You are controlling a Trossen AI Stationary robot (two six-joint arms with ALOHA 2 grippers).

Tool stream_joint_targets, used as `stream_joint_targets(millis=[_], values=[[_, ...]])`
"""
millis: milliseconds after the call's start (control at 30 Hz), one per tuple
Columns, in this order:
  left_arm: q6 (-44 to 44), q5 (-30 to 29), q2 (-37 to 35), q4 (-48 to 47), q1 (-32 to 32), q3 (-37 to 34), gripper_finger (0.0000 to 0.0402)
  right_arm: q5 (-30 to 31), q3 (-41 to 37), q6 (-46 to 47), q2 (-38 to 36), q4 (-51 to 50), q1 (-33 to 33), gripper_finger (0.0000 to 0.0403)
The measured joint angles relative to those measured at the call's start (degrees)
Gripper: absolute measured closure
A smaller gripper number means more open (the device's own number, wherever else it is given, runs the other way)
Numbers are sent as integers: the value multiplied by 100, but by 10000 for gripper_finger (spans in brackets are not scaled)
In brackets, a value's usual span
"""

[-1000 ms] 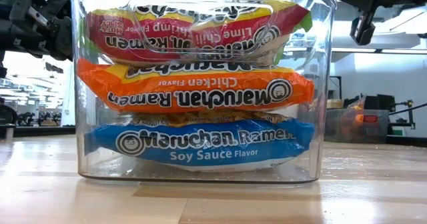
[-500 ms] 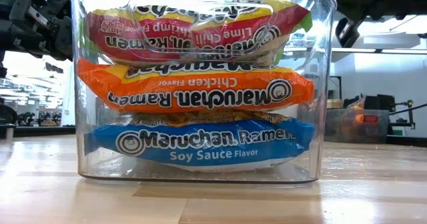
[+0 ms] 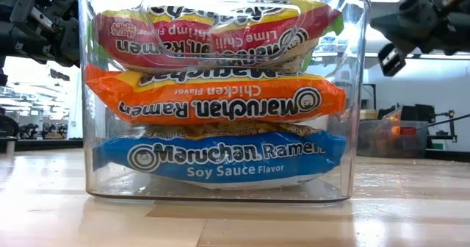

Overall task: Pick & Place Food Item
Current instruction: Return to Home Position

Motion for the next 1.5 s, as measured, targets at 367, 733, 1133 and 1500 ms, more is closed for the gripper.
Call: stream_joint_targets(millis=[367,733,1133,1500], values=[[-2,2,0,2,-1,0,391,288,-272,-260,-1513,-1385,1,403],[-2,13,134,15,-2,0,388,614,-273,-1364,-1517,-1463,4,403],[-2,-7,146,2,-2,0,389,613,-275,-1390,-1450,-1470,9,403],[-2,-4,146,2,-2,0,389,613,-277,-1346,-1452,-1472,9,403]])
